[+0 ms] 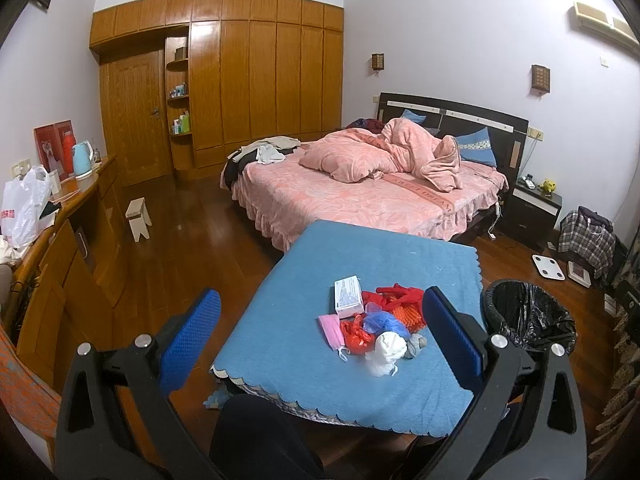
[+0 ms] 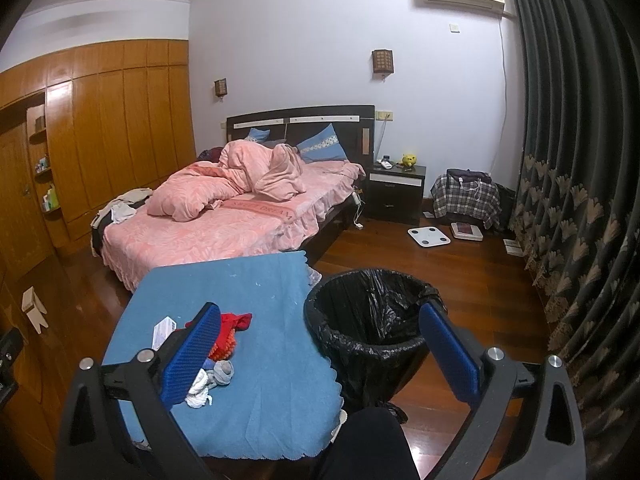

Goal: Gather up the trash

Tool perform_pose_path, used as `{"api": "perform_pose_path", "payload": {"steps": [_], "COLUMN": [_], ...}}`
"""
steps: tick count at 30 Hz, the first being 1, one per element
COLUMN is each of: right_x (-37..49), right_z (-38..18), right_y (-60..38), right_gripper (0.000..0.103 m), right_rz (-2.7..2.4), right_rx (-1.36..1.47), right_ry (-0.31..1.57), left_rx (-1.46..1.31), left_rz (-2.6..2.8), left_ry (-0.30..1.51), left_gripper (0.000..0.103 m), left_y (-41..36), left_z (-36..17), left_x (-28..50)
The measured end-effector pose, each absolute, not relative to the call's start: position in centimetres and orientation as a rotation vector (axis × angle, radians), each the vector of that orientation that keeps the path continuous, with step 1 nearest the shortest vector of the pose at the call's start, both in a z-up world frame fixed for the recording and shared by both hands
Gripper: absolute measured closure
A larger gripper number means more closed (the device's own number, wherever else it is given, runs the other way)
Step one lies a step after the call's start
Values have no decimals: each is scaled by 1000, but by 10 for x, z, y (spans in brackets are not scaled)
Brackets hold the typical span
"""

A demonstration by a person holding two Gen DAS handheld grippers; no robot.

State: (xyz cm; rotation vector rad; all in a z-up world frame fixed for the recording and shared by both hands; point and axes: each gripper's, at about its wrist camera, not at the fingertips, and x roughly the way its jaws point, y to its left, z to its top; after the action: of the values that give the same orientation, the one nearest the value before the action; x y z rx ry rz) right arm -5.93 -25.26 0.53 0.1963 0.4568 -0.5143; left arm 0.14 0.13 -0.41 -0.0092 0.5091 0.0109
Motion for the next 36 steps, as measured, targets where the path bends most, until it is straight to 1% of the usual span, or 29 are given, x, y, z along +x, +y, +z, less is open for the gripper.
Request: {"api": "perform_pose_path", "payload": {"steps": [36], "right_x": [-52], "right_z": [10], "right_y": [-252], "right_gripper": [6], "right_rz": [-509], "right_rx": [198], "right_ry": [462], "left_rx": [-8], "left_rz": [12], "left_ry": [516], "left_gripper": [5], "left_y": [5], "left_z": [-5], "left_x": [5]}}
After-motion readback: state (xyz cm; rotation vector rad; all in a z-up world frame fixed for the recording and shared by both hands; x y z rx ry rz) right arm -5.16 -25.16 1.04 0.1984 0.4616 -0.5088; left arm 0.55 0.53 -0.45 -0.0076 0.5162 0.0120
